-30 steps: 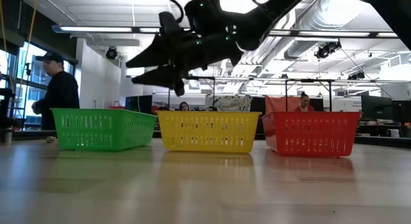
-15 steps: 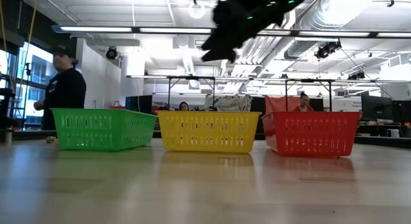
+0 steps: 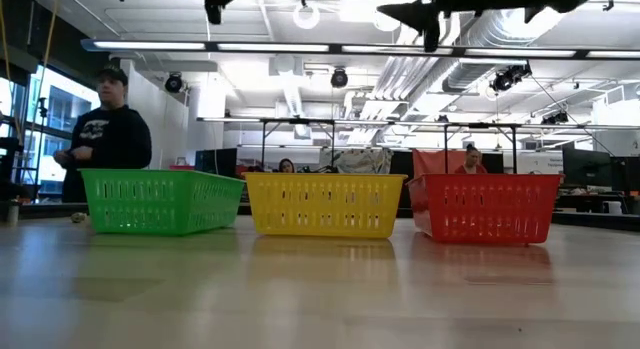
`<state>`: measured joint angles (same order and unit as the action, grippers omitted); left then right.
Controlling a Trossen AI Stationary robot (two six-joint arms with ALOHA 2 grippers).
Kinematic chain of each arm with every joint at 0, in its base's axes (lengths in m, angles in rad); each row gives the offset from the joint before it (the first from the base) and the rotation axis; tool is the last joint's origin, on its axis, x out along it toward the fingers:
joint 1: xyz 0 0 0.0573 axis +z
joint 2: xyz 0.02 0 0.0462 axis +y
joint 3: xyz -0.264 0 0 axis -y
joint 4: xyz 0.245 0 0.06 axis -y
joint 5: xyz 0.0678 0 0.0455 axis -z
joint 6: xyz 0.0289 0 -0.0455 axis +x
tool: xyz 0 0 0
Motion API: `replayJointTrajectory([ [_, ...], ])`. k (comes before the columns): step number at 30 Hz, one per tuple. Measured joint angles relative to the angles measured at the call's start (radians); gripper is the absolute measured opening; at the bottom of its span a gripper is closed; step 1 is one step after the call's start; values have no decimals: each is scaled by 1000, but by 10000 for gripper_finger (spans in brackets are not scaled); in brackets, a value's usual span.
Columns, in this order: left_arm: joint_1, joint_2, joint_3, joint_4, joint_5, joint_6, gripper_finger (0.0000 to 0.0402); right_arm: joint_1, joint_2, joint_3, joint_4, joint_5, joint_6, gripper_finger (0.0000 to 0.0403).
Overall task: Sort Halloween decoration
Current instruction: Put the green skeleton toy into the green basket
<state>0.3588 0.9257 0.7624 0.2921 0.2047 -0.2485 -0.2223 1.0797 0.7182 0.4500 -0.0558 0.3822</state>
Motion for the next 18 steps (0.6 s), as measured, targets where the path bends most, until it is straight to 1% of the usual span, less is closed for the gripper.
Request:
replayJointTrajectory([
  [2,0,0,0,-29,0,20,190,21,-4,0,21,40,-27,209],
  [8,0,0,0,-43,0,61,190,48,13,32,2,46,-128,209],
  [14,0,0,0,-42,0,63,190,44,13,33,-6,46,-128,209],
  [18,0,0,0,-42,-3,9,190,44,13,33,-40,46,-121,209],
])
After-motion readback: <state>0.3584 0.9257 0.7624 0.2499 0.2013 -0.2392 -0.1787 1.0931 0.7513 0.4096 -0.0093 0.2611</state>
